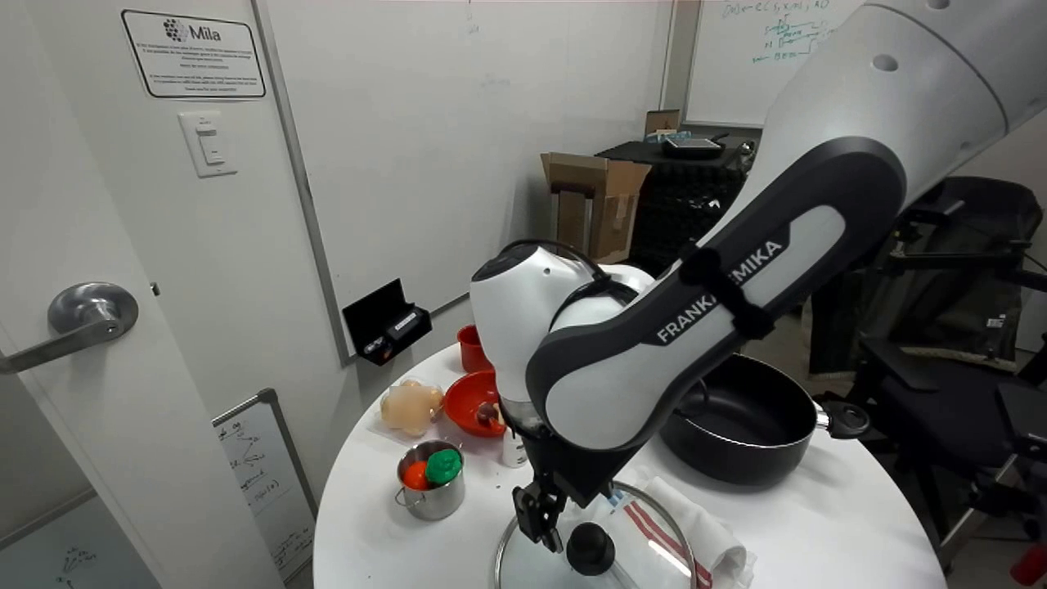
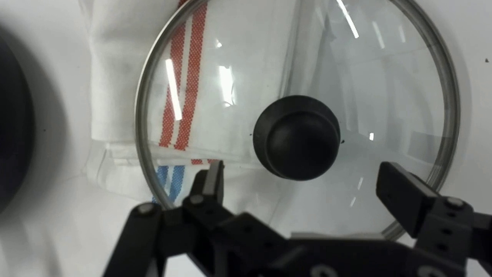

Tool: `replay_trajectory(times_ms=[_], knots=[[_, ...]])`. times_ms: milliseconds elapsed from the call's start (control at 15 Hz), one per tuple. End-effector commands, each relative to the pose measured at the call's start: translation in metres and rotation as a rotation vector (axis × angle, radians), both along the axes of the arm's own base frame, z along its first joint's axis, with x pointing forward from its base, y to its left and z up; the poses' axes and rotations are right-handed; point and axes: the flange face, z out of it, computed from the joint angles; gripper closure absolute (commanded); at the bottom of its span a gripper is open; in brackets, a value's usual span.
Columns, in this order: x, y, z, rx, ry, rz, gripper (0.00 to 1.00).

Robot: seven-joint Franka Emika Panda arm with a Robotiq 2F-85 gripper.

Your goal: Pick up the lid, then place it on the pot

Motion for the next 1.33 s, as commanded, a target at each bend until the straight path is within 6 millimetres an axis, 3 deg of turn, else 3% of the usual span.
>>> replay_trajectory(times_ms=[0, 600, 667, 800, 1133, 1267], knots=[[0.005, 0.007, -0.012, -0.028, 0.014, 0.024, 0.0], [-0.003, 0.008, -0.024, -0.043, 0.039, 0.031, 0.0], [-0.003, 0.007, -0.024, -0.043, 0.039, 0.029, 0.25], [-0.003, 0.006, -0.025, -0.044, 0.039, 0.028, 0.32], [-0.002, 0.006, -0.025, -0.044, 0.038, 0.028, 0.72], [-0.002, 0.006, -0.025, -0.044, 0.038, 0.03, 0.75]])
